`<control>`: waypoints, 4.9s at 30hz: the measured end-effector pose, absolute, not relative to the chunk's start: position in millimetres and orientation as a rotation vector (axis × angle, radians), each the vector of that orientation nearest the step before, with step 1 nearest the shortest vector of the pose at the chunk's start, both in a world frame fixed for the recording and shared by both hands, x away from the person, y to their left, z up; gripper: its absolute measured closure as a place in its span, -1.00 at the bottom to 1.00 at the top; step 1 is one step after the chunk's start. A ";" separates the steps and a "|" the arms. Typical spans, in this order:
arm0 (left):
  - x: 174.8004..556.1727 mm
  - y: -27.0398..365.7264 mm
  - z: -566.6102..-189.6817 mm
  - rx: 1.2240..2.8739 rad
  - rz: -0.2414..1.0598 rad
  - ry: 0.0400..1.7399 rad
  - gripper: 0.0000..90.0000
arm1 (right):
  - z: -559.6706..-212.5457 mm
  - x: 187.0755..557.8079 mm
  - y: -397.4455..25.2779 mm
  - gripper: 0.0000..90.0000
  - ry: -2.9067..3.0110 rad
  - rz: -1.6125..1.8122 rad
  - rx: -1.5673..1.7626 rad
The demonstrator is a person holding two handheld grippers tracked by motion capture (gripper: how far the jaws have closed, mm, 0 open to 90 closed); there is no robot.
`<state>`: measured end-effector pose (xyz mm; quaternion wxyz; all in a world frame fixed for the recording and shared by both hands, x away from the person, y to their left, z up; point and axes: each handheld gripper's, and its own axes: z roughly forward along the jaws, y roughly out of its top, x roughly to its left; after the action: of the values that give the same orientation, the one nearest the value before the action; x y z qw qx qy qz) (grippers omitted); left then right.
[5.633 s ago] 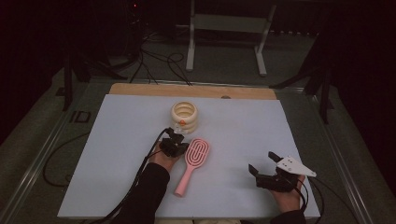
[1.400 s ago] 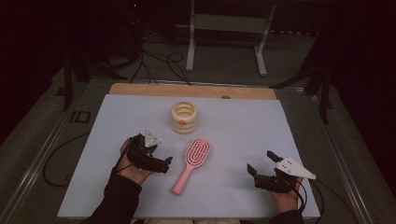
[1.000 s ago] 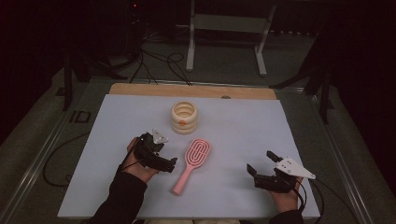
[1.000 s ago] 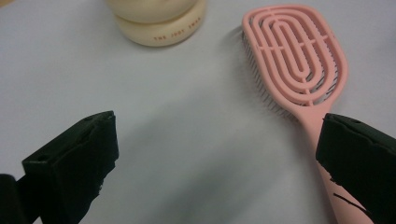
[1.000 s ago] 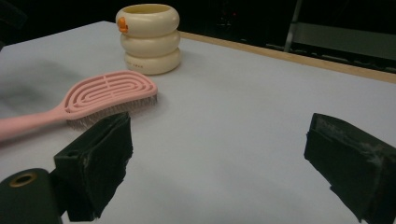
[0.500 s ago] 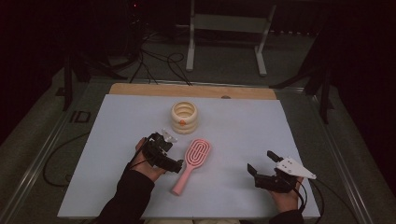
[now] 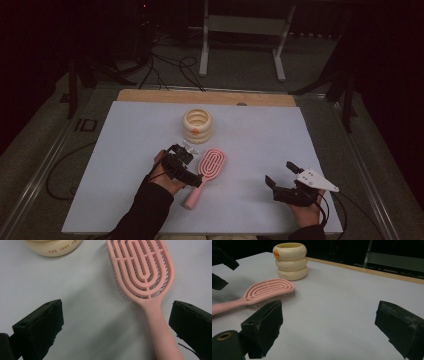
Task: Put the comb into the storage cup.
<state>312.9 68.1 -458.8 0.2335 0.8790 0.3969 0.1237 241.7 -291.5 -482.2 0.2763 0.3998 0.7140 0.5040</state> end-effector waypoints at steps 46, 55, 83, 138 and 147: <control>317.0 36.9 -489.9 2.485 0.101 1.243 0.01 | -481.7 240.9 -293.5 -0.83 1.910 1.357 1.080; 323.4 29.9 -490.1 2.534 0.061 1.220 0.41 | -481.8 241.1 -294.2 -0.83 1.908 1.354 1.084; 338.3 38.1 -489.3 2.580 0.023 1.169 0.56 | -484.2 242.8 -293.5 -0.83 1.930 1.338 1.095; 330.2 70.5 -444.0 2.376 0.262 1.022 0.57 | -474.9 248.4 -286.2 -0.84 1.977 1.360 1.124; 329.9 75.7 -438.8 2.328 0.289 1.013 0.57 | -468.6 254.3 -283.0 -0.84 2.015 1.351 1.133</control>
<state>329.9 75.7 -438.8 0.2890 0.8722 0.3795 0.1084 254.3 -283.0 -468.6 0.2297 0.4119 0.7325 0.4910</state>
